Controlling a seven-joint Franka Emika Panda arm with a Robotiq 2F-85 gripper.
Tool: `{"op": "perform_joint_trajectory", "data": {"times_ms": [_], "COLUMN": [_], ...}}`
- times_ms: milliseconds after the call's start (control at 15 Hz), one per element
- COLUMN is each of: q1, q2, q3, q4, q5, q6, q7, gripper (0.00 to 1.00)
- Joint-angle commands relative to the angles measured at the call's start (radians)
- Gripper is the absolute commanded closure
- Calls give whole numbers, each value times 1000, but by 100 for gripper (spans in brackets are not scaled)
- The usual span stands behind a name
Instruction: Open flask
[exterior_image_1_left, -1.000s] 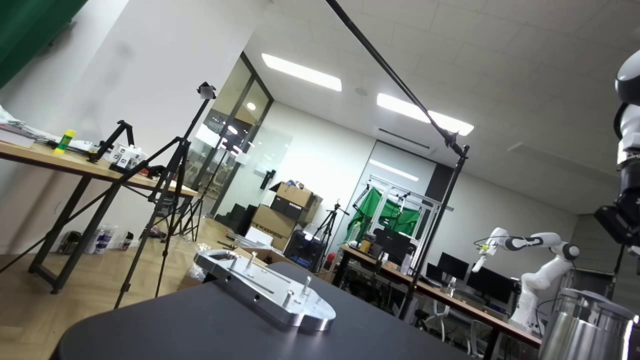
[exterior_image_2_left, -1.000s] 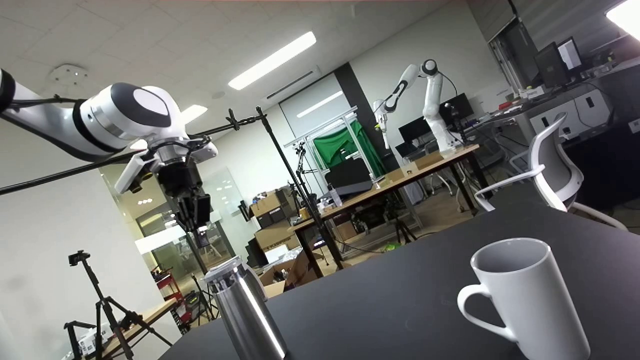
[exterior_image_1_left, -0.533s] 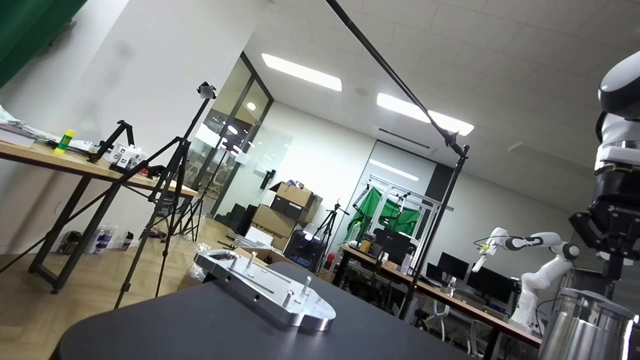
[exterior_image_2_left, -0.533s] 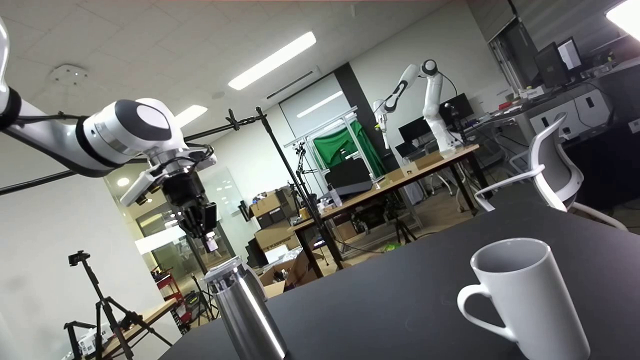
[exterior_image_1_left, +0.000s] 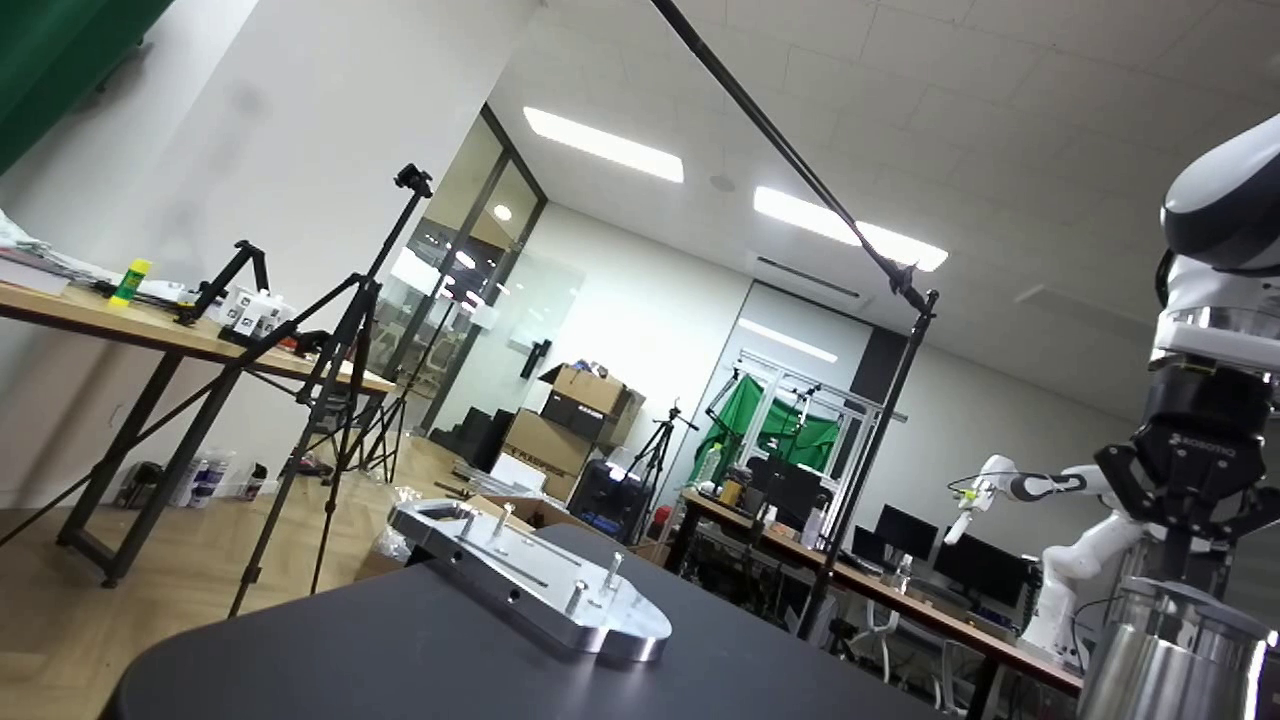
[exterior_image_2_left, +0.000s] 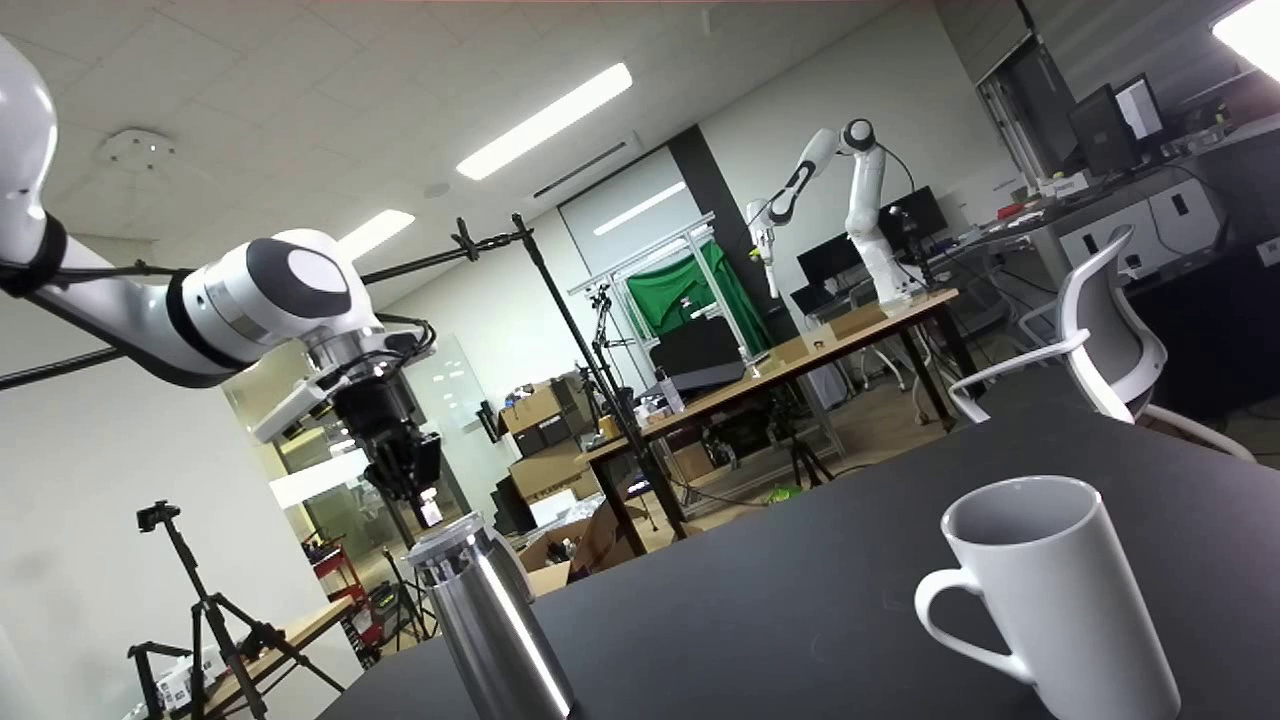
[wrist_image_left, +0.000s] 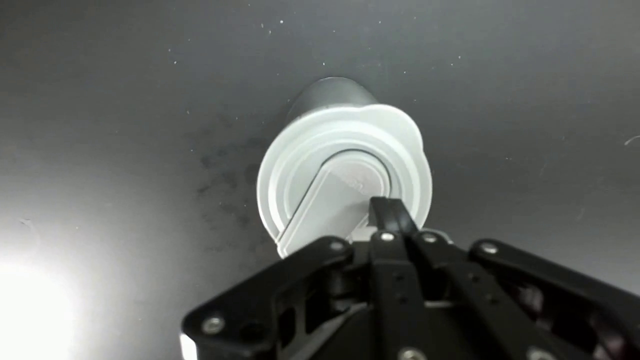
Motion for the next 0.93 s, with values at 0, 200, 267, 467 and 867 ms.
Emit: {"op": "perform_joint_trajectory", "data": {"times_ms": [0, 200, 267, 467, 867], "q1": [27, 38, 41, 44, 38], "q2": [2, -4, -6, -8, 5], "q3": [-12, -11, -11, -11, -17], "q4": [14, 14, 12, 13, 15], "q5": [8, 12, 11, 10, 16], "q6": [-39, -96, -106, -117, -103], "q7": [27, 41, 40, 37, 27], "gripper": [100, 100, 100, 100, 100]}}
